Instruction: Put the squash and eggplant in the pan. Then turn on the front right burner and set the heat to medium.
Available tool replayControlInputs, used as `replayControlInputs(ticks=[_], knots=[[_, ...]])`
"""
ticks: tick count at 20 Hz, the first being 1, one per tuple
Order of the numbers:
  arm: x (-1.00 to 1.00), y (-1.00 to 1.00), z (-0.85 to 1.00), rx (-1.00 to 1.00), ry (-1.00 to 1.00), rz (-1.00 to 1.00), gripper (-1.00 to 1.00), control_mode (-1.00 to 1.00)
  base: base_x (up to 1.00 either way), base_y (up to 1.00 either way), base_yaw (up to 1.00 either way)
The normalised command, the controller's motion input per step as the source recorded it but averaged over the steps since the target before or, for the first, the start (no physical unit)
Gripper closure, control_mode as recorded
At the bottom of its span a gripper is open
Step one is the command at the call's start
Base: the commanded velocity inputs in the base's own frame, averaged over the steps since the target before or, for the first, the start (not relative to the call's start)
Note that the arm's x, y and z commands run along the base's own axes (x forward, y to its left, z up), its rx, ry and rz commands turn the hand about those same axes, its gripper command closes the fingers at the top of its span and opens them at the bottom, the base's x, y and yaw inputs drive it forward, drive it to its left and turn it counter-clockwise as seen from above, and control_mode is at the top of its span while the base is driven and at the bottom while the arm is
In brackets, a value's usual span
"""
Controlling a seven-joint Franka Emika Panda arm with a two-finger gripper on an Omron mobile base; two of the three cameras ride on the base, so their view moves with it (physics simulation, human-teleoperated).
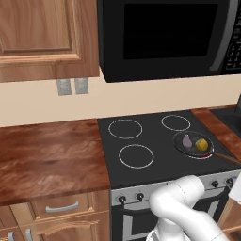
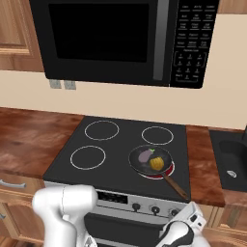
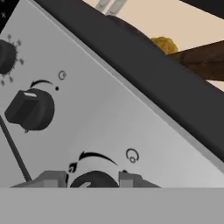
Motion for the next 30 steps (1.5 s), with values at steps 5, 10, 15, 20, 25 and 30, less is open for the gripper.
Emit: replayControlInputs(ticks=[5, 10, 15, 20, 25, 30], knots=[[0.62, -0.07, -1.0, -0.79, 0.2, 0.22, 1.0, -1.0, 0.0, 0.0, 0.0], [0.8, -0.41, -1.0, -0.65, 0.33, 0.21, 1.0, -1.0, 0.0, 0.0, 0.0], [0.72, -0.61, -1.0, -0.53, 0.39, 0.23, 1.0, -1.0, 0.0, 0.0, 0.0], [0.67, -0.61, -1.0, -0.34, 0.56, 0.25, 1.0, -1.0, 0.0, 0.0, 0.0], [0.55, -0.93, -1.0, -0.07, 0.71, 0.23, 1.0, -1.0, 0.0, 0.0, 0.0], [0.1, -1.0, -1.0, 0.0, 0.69, 0.21, 1.0, -1.0, 0.0, 0.0, 0.0]])
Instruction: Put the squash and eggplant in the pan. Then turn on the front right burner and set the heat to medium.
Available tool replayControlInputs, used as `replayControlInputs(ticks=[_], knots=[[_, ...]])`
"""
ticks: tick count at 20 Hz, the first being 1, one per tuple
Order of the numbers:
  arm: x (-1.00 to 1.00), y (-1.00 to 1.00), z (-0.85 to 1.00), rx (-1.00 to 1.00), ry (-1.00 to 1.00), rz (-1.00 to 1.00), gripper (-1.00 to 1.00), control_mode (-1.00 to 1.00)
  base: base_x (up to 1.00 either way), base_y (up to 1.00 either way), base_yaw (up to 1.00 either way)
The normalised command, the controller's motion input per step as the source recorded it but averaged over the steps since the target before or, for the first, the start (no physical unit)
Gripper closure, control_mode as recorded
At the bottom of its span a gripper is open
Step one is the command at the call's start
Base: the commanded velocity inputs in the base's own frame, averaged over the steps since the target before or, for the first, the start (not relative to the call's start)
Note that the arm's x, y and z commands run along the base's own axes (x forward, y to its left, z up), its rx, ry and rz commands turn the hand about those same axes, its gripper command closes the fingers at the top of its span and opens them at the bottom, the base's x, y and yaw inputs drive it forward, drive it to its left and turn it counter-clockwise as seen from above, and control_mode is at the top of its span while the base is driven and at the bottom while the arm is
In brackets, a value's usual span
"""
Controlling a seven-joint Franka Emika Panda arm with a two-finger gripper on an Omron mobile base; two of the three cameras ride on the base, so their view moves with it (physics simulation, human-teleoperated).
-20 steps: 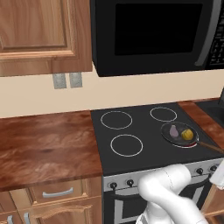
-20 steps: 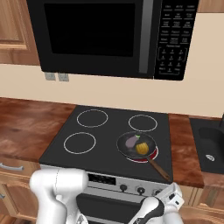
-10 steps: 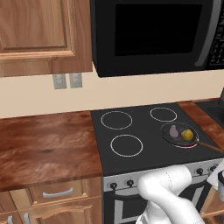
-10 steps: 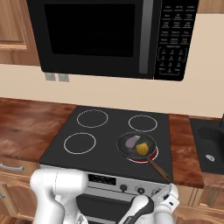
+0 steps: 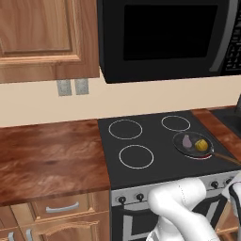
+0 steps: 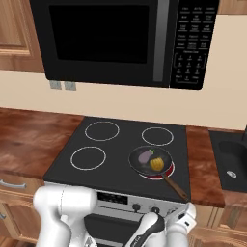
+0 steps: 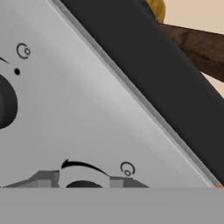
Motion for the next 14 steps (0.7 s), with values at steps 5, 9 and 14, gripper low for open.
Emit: replayControlInputs(ticks=[5, 9, 14], knots=[[-0.01, -0.98, -1.0, 0.05, 0.66, 0.16, 1.0, -1.0, 0.0, 0.0, 0.0], [-0.09, -0.77, -1.0, 0.23, 0.62, 0.09, 1.0, -1.0, 0.0, 0.0, 0.0], [-0.6, -0.44, -1.0, 0.3, 0.56, 0.04, 1.0, -1.0, 0.0, 0.0, 0.0]])
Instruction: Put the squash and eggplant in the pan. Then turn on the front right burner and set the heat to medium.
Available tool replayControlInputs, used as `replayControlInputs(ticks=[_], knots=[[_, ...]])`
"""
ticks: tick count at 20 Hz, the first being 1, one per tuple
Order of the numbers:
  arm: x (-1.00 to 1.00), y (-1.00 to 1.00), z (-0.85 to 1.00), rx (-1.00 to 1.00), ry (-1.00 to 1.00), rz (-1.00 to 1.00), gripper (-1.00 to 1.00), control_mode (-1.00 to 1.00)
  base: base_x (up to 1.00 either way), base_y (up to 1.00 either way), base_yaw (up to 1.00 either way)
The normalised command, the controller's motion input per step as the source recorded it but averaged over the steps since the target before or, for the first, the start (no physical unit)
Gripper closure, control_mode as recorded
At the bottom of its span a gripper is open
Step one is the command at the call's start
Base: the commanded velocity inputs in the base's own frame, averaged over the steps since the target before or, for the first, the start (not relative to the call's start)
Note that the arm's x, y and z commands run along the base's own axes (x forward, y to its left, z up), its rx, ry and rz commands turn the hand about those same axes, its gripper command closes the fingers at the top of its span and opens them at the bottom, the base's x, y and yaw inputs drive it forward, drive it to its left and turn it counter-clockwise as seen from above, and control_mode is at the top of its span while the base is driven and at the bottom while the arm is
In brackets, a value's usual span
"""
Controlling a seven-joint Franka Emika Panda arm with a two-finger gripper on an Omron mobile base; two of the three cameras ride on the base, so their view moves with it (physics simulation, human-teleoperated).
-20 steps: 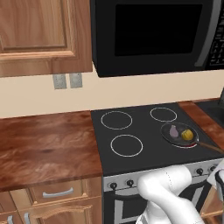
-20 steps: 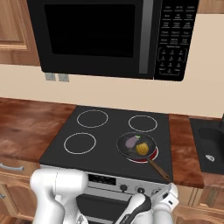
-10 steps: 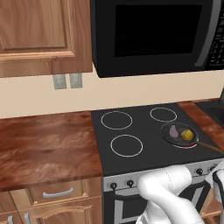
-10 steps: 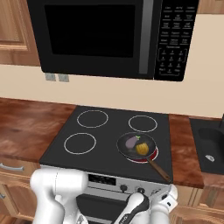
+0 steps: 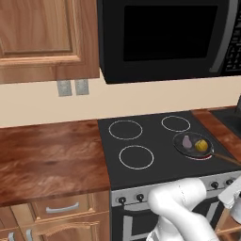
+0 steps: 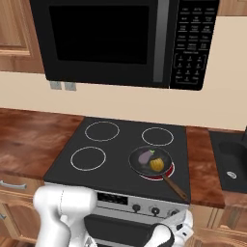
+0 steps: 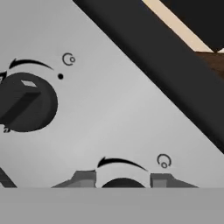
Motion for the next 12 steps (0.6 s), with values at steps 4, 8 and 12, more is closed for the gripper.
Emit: replayControlInputs(ticks=[4, 8, 12], knots=[[-0.76, -0.18, -1.0, 0.35, 0.55, 0.0, 1.0, -1.0, 0.0, 0.0, 0.0], [-0.18, -0.6, -1.0, 0.34, 0.58, 0.02, 1.0, -1.0, 0.0, 0.0, 0.0], [-0.44, -0.64, -1.0, 0.39, 0.6, 0.0, 1.0, -1.0, 0.0, 0.0, 0.0]])
